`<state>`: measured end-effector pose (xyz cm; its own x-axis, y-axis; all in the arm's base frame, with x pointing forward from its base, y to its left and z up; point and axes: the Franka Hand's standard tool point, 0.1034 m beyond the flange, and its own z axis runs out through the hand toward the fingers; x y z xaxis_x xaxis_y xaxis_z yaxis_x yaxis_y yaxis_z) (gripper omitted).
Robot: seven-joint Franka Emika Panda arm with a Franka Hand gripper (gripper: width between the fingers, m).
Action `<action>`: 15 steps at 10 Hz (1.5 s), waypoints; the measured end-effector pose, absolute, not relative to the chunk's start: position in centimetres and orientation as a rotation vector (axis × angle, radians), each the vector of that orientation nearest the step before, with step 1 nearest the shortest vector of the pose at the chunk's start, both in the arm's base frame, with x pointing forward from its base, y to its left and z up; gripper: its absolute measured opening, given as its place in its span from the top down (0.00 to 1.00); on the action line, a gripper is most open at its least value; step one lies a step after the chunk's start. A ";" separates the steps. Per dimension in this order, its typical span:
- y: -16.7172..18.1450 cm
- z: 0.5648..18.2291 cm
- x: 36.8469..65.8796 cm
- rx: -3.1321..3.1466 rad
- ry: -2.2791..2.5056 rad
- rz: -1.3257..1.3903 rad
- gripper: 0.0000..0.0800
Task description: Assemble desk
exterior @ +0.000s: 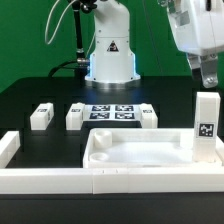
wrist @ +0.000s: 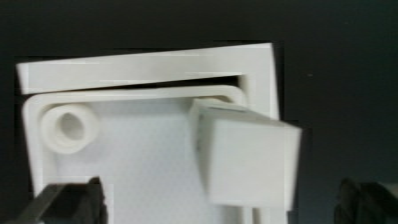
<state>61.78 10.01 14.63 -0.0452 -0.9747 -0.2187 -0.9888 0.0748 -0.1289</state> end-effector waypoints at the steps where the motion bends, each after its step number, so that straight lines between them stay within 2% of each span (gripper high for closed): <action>1: 10.4 14.7 59.9 -2.125 1.972 0.079 0.19; 3: 12.1 14.3 58.6 -2.293 1.823 0.060 0.19; 7: 11.6 14.0 58.6 -2.552 1.427 0.000 0.19; 8: 11.2 12.6 57.5 -2.636 1.275 -0.057 0.19; 11: 9.3 7.8 51.7 -2.861 0.896 -0.028 0.19; 15: 9.6 7.3 51.1 -2.989 0.475 -0.057 0.19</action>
Offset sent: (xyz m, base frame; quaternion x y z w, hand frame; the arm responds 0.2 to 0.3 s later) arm 0.0000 0.0000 0.0000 0.0000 0.0000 -0.1938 0.9810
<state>51.11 9.58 7.34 0.9502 -0.3111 0.0193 -0.3068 -0.9443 -0.1191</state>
